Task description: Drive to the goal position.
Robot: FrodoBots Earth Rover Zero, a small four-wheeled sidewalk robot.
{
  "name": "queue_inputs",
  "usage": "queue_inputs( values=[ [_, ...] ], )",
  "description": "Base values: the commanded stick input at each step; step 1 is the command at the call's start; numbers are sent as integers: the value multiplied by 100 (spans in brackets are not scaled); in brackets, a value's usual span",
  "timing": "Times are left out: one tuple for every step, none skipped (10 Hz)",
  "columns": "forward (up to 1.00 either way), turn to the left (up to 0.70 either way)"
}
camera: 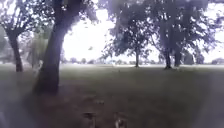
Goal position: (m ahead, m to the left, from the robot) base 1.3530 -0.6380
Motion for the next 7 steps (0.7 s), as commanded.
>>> queue_inputs(
  values=[
    [70,0],
    [70,0],
    [70,0],
    [70,0],
    [70,0],
    [70,0],
    [70,0]
  ],
)
